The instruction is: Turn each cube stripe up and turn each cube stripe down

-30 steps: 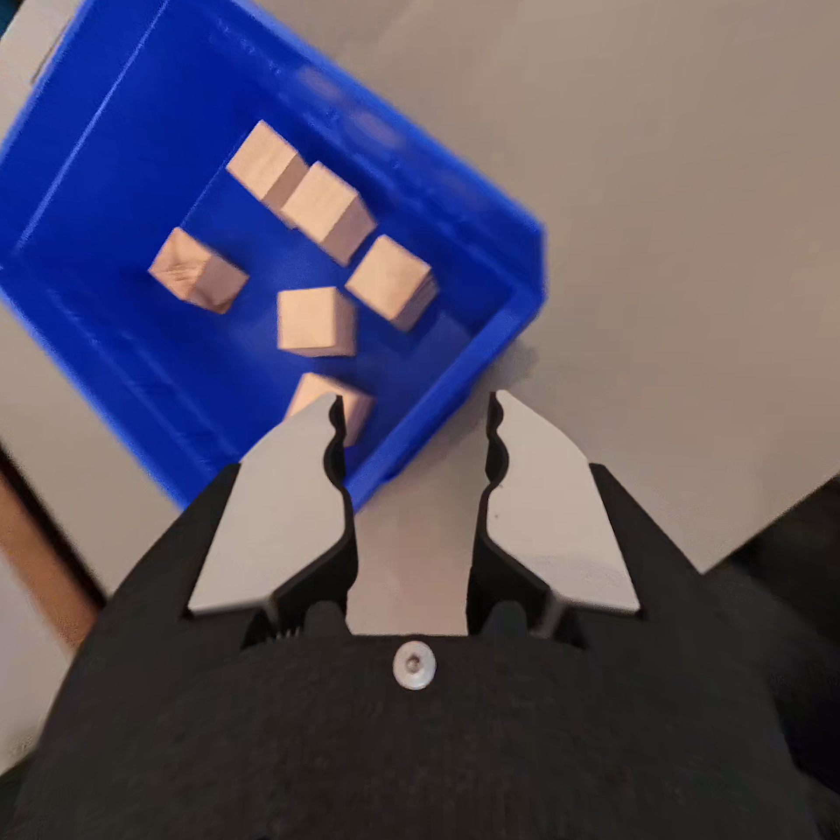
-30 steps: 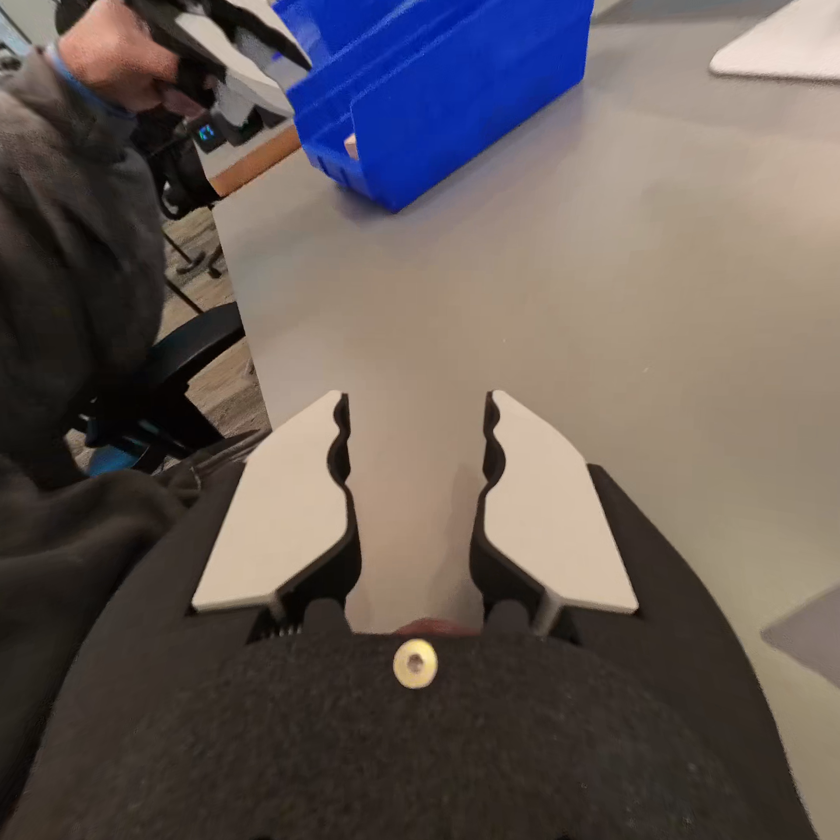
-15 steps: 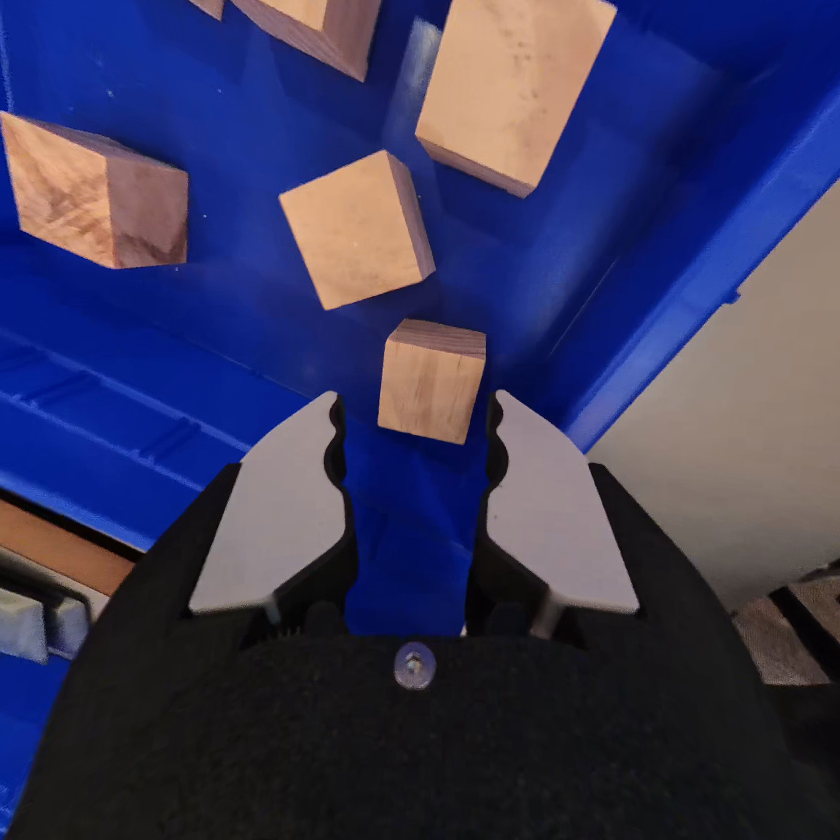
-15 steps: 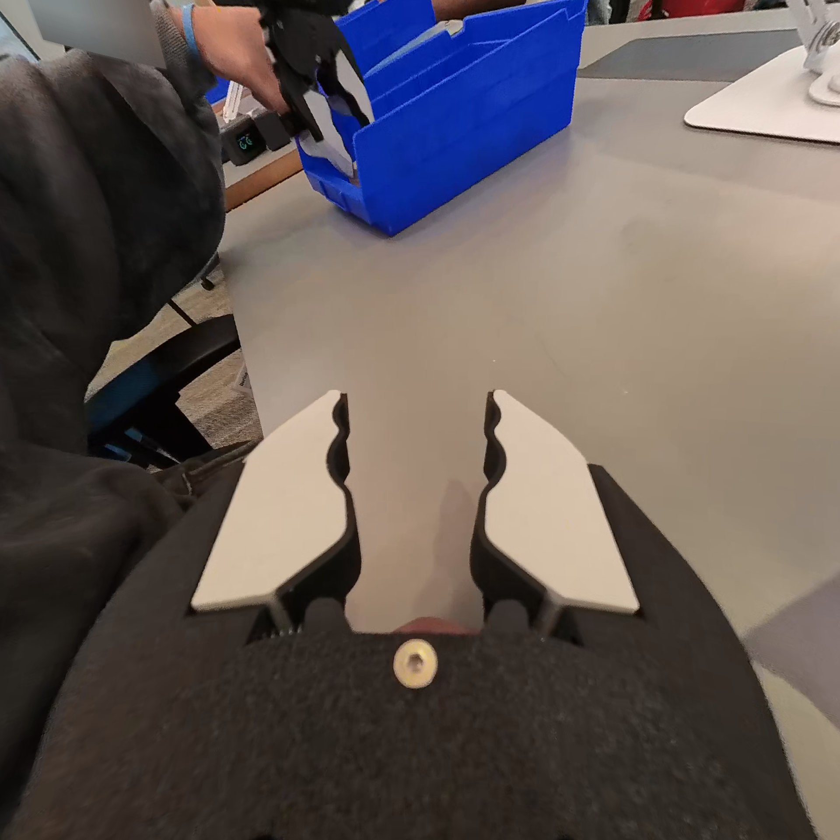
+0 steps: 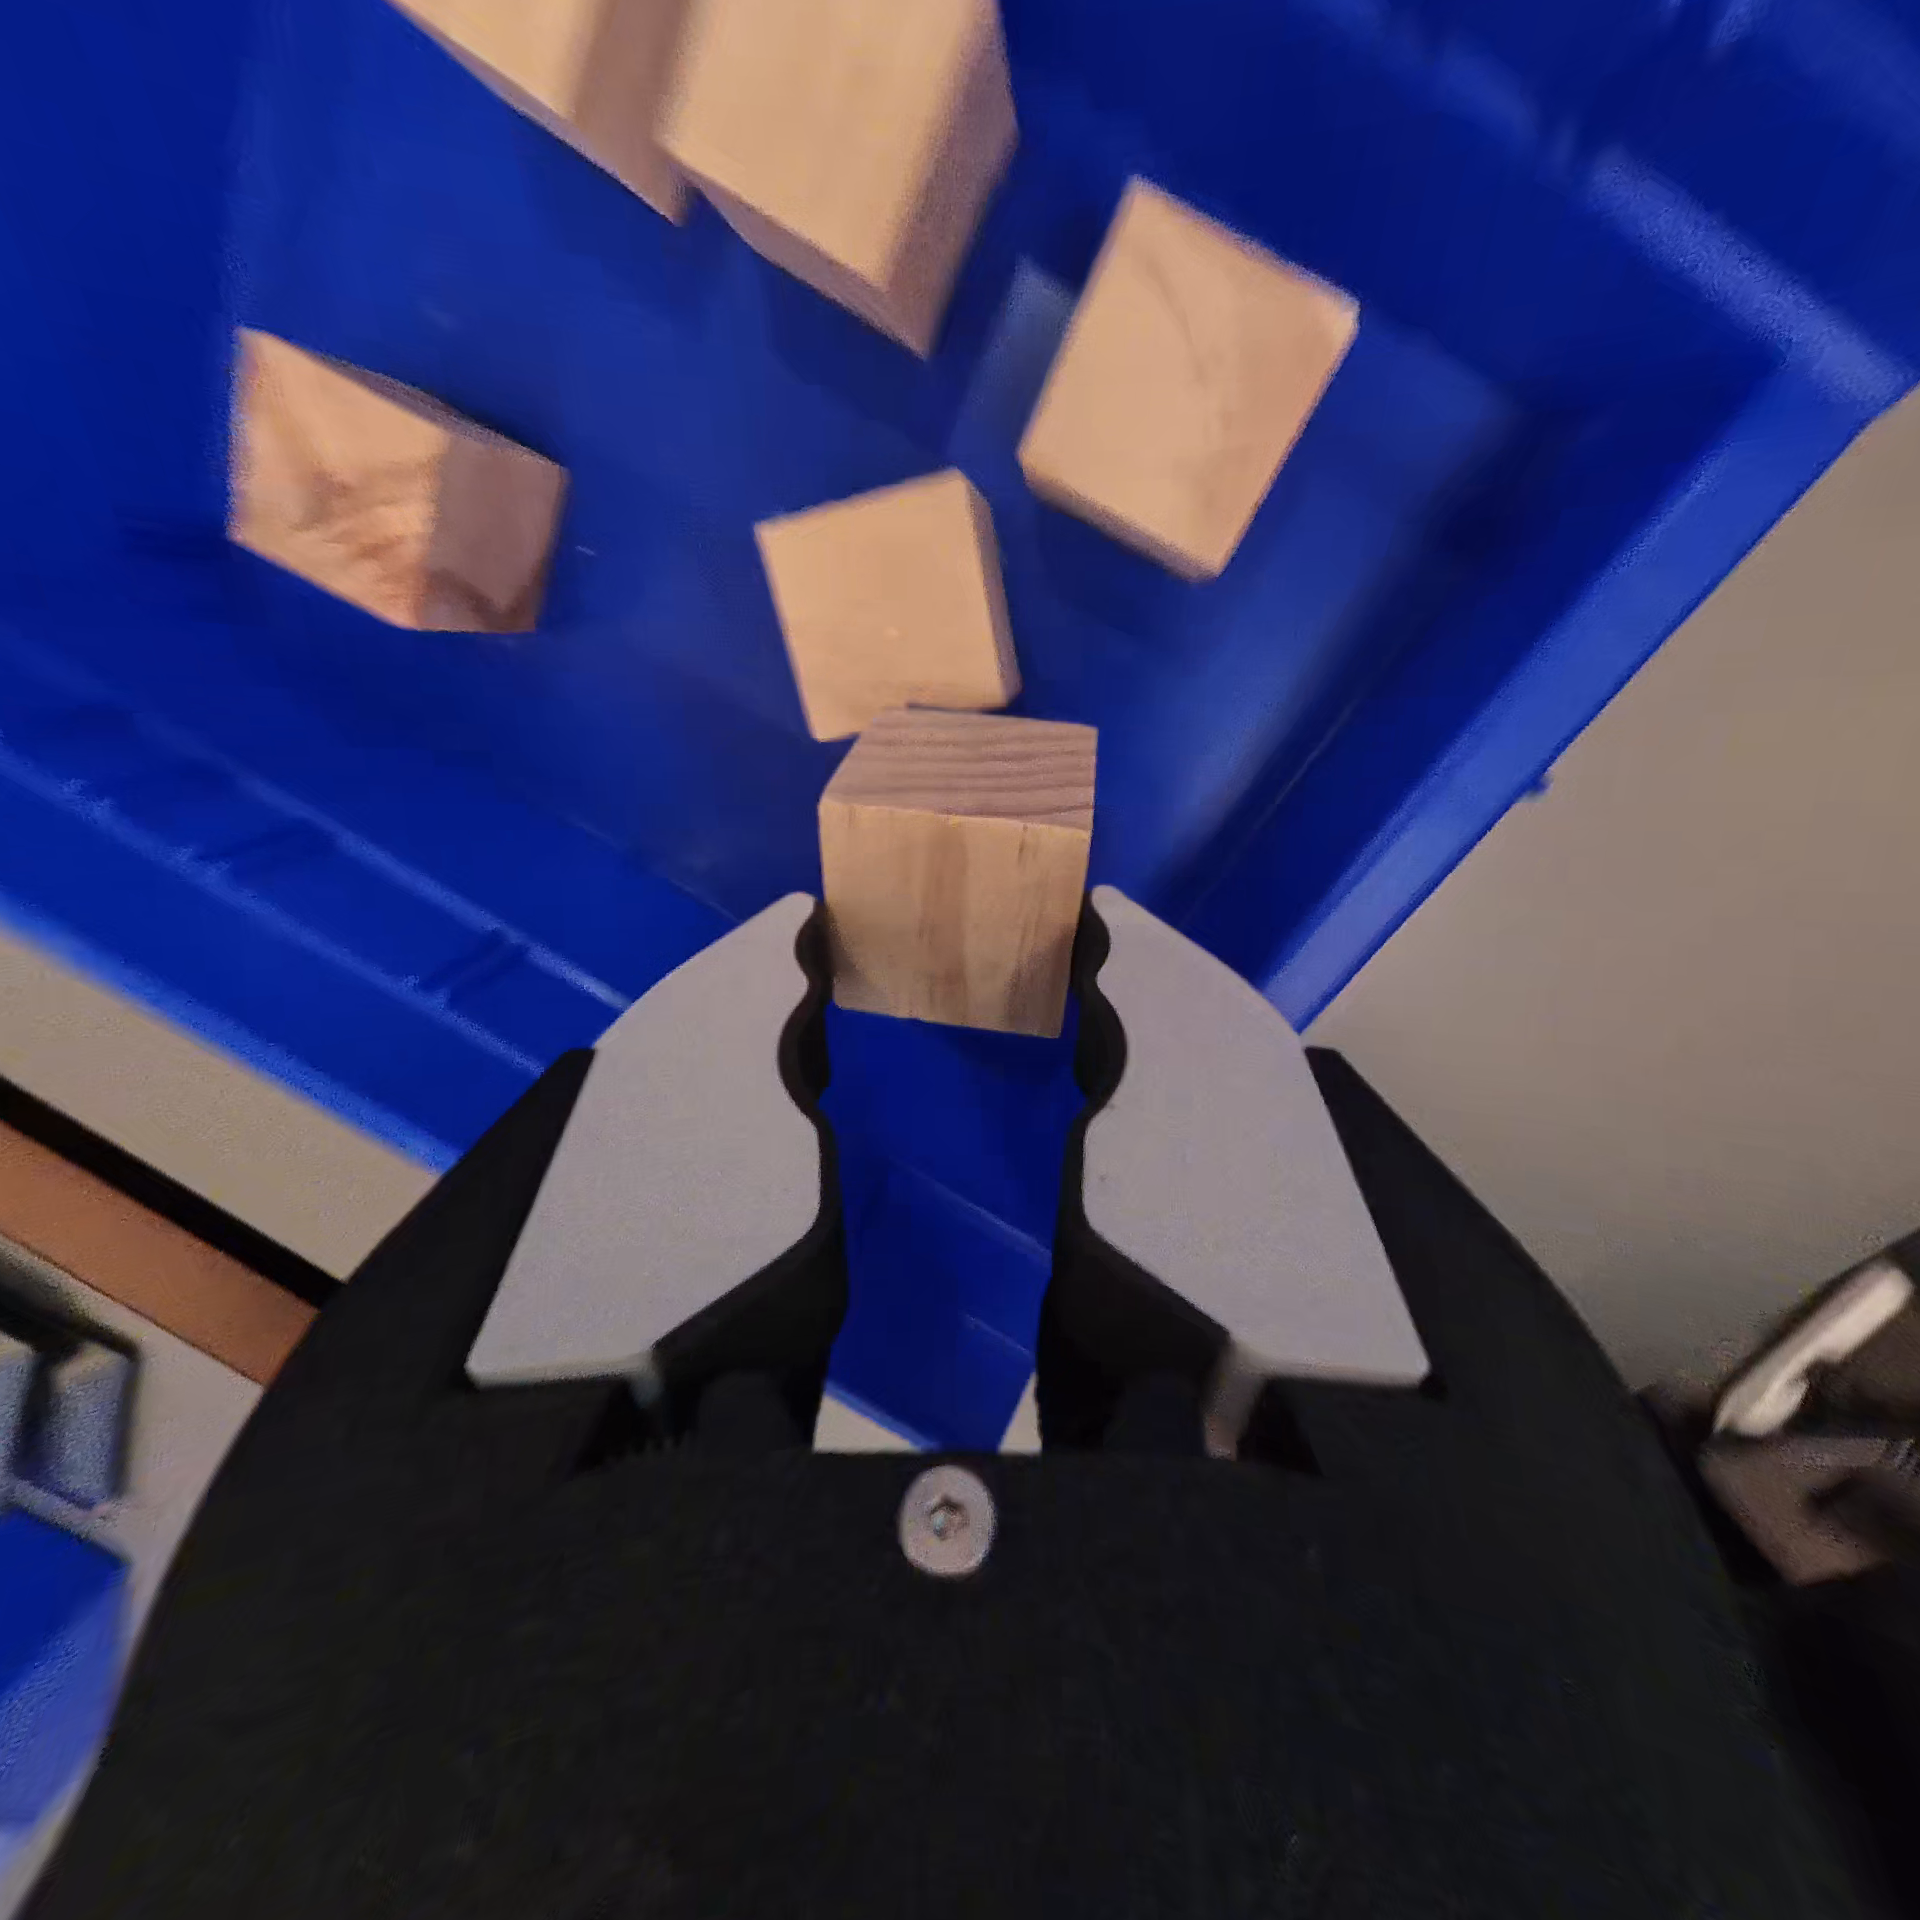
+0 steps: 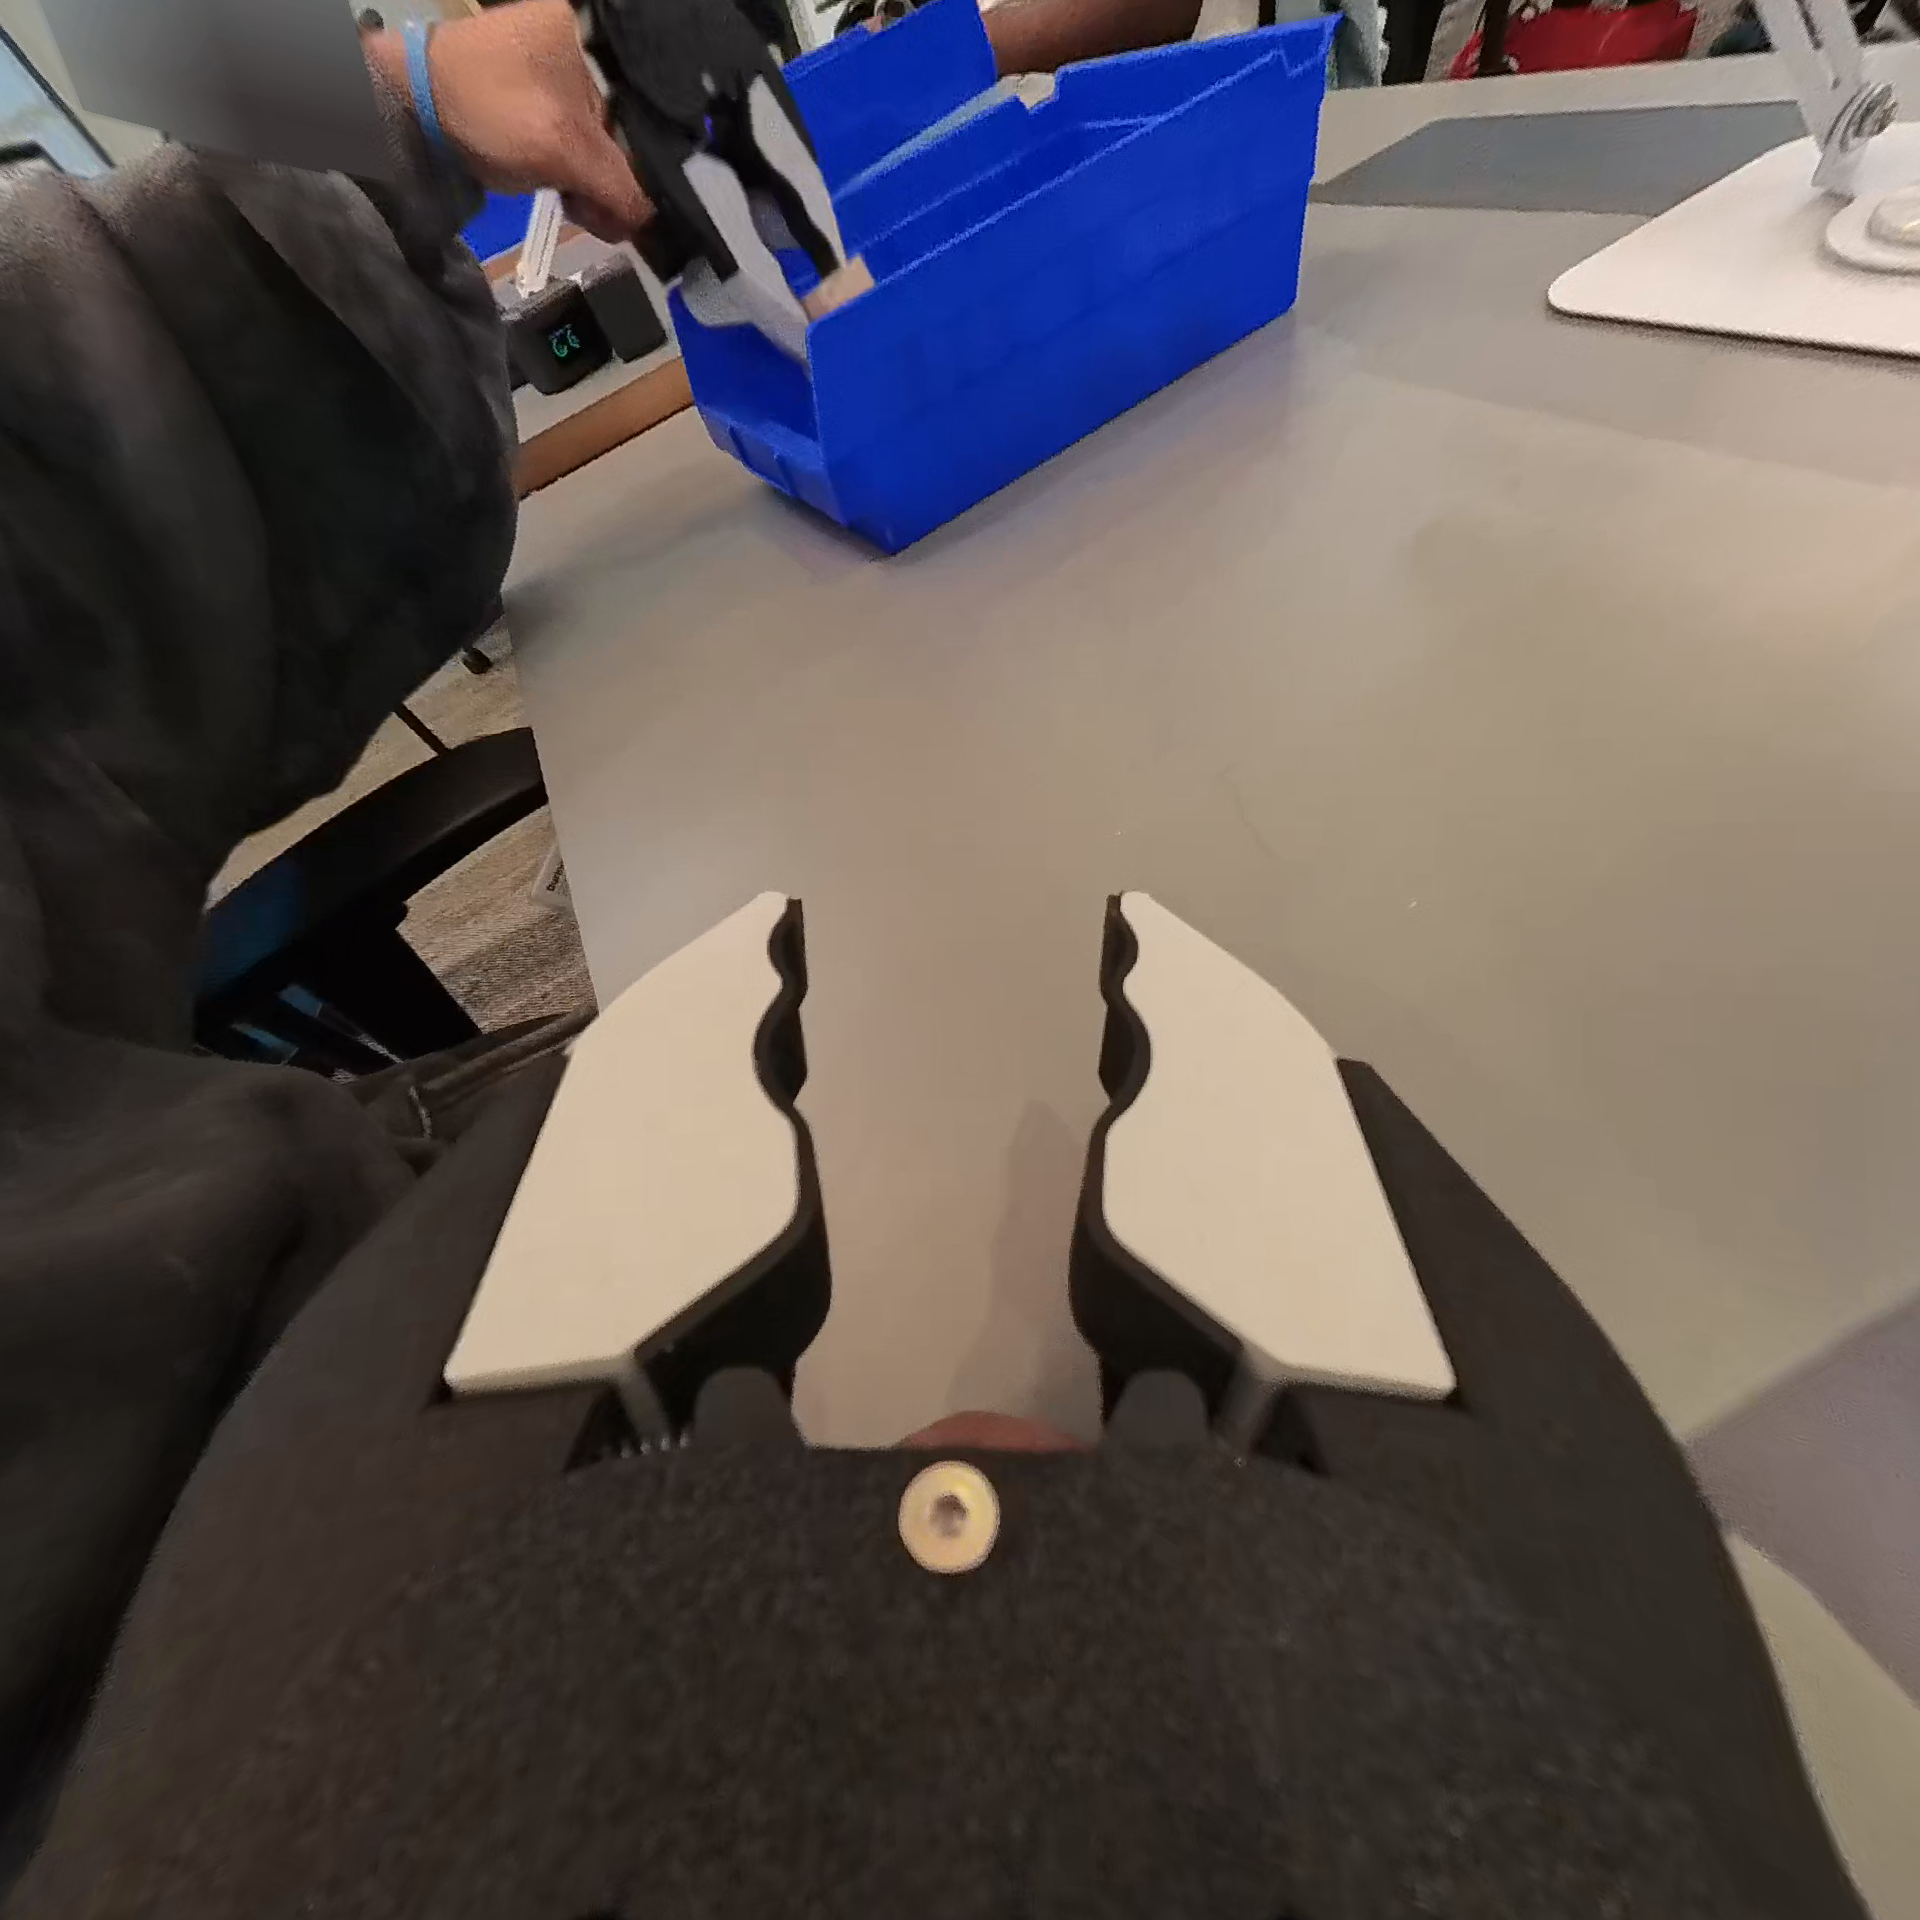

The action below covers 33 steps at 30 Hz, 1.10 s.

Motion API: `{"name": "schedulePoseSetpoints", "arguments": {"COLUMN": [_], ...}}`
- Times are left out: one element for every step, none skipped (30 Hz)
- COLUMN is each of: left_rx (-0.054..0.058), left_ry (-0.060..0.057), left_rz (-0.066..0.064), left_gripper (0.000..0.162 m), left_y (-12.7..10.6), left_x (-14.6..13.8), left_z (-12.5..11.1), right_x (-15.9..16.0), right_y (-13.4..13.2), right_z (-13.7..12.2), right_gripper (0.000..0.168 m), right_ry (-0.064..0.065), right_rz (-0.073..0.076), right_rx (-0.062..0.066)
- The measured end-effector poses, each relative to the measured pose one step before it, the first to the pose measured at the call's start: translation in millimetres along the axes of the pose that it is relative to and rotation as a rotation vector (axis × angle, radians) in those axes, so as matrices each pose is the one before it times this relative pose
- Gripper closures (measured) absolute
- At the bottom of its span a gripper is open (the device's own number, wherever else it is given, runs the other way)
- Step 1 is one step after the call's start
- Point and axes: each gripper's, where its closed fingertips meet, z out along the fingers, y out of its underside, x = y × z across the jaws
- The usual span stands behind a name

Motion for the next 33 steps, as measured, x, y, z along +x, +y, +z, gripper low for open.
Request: {"name": "schedulePoseSetpoints", "arguments": {"left_rx": [0.0644,0.0714,0.0680,0.0568,0.0547,0.0617,0.0641,0.0617,0.0546,0.0417,0.0381,0.0351,0.0275,0.0245,0.0104,-0.0001,0.0145,0.0124,-0.0013,-0.0011,0.0078,0.0105,-0.0035,-0.0161,-0.0158,-0.0081,-0.0051,-0.0088,-0.0062,-0.0064,-0.0065,-0.0033,0.0031], "left_ry": [0.0073,0.0242,0.0095,0.0099,0.0305,0.0418,0.0503,0.0645,0.0718,0.0726,0.0760,0.0857,0.0888,0.0864,0.0832,0.0695,0.0559,0.0475,0.0432,0.0348,0.0215,0.0134,0.0028,-0.0089,-0.0174,-0.0159,-0.0088,-0.0058,-0.0101,-0.0112,-0.0063,-0.0007,-0.0005], "left_rz": [-0.0553,-0.0428,-0.0434,-0.0398,-0.0272,-0.0302,-0.0408,-0.0441,-0.0488,-0.0471,-0.0394,-0.0381,-0.0455,-0.0481,-0.0486,-0.0481,-0.0453,-0.0372,-0.0260,-0.0217,-0.0219,-0.0156,-0.0113,-0.0058,-0.0031,0.0017,0.0067,0.0049,0.0038,0.0042,0.0048,0.0020,-0.0023], "left_gripper": [0.119,0.119,0.119,0.119,0.119,0.119,0.119,0.119,0.119,0.119,0.119,0.119,0.119,0.119,0.119,0.119,0.119,0.119,0.119,0.119,0.119,0.119,0.119,0.119,0.119,0.119,0.119,0.119,0.119,0.119,0.119,0.119,0.119], "left_y": [-9.26,-11.65,-12.92,-12.66,-12.67,-13.71,-13.83,-12.91,-10.89,-8.08,-6.73,-5.61,-4.58,-3.84,-1.74,-0.96,-2.92,-2.55,-0.72,-0.44,-0.74,-0.47,1.96,3.92,4.12,3.12,2.57,2.57,1.99,1.48,1.18,0.30,-0.71], "left_x": [0.86,5.70,5.47,7.15,12.05,14.49,15.75,17.49,17.87,16.83,16.23,16.03,14.34,12.28,10.16,7.18,4.89,3.65,3.16,1.88,0.27,-0.55,-1.63,-2.87,-3.48,-2.47,-1.16,-0.70,-1.41,-1.58,-0.97,-0.53,-0.71], "left_z": [-10.14,-9.48,-8.03,-6.28,-4.70,-3.02,-0.86,1.82,4.88,7.69,9.59,11.19,12.20,13.01,13.33,12.93,11.94,11.20,10.78,9.74,8.34,7.60,7.21,6.81,5.38,3.93,3.00,2.18,1.54,1.05,0.69,0.38,-0.06], "right_x": [1.10,1.62,1.53,1.22,1.13,1.38,0.87,0.64,1.15,0.99,0.19,-0.18,0.03,-0.63,-1.02,-0.15,0.48,-0.05,-0.34,0.10,0.63,3.20,4.21,2.37,1.89,2.64,2.90,3.56,2.05,0.39,1.38,1.21,0.64], "right_y": [-1.10,-0.74,-0.86,-1.02,-1.07,-1.06,-1.19,-1.28,-1.73,-2.45,-3.39,-4.33,-5.11,-6.03,-7.36,-8.22,-9.21,-10.09,-10.33,-9.05,-7.93,-7.11,-5.60,-5.12,-3.78,-2.34,-0.88,1.00,0.77,0.42,0.64,-0.27,0.29], "right_z": [-0.86,-0.83,-0.64,-0.41,-0.16,0.29,0.71,0.90,0.94,1.20,1.30,1.58,1.81,2.01,2.11,2.19,2.57,3.38,4.41,5.22,5.72,5.95,6.20,6.09,5.57,4.94,3.98,3.24,2.99,2.60,2.27,1.82,1.87], "right_gripper": [0.114,0.114,0.114,0.114,0.113,0.113,0.112,0.111,0.111,0.110,0.110,0.109,0.109,0.109,0.108,0.108,0.107,0.105,0.103,0.103,0.104,0.104,0.102,0.100,0.101,0.100,0.099,0.098,0.097,0.097,0.096,0.097,0.099], "right_ry": [0.0070,0.0084,0.0075,0.0028,0.0010,0.0017,-0.0023,-0.0047,-0.0017,-0.0038,-0.0097,-0.0125,-0.0114,-0.0150,-0.0166,-0.0107,-0.0066,-0.0120,-0.0177,-0.0180,-0.0185,-0.0061,-0.0048,-0.0212,-0.0277,-0.0202,-0.0150,-0.0056,-0.0114,-0.0189,-0.0077,-0.0057,-0.0046], "right_rz": [-0.0118,-0.0098,-0.0074,-0.0024,0.0039,0.0078,0.0100,0.0091,0.0096,0.0133,0.0142,0.0177,0.0233,0.0248,0.0186,0.0136,0.0150,0.0216,0.0278,0.0335,0.0313,0.0367,0.0460,0.0529,0.0531,0.0579,0.0527,0.0427,0.0332,0.0267,0.0263,0.0198,0.0107], "right_rx": [0.0057,0.0049,0.0059,0.0069,0.0071,0.0064,0.0048,0.0028,0.0042,0.0067,0.0085,0.0111,0.0123,0.0106,0.0128,0.0160,0.0179,0.0209,0.0205,0.0115,0.0067,0.0077,0.0035,0.0012,-0.0052,-0.0123,-0.0191,-0.0251,-0.0183,-0.0081,-0.0059,0.0004,0.0000]}}
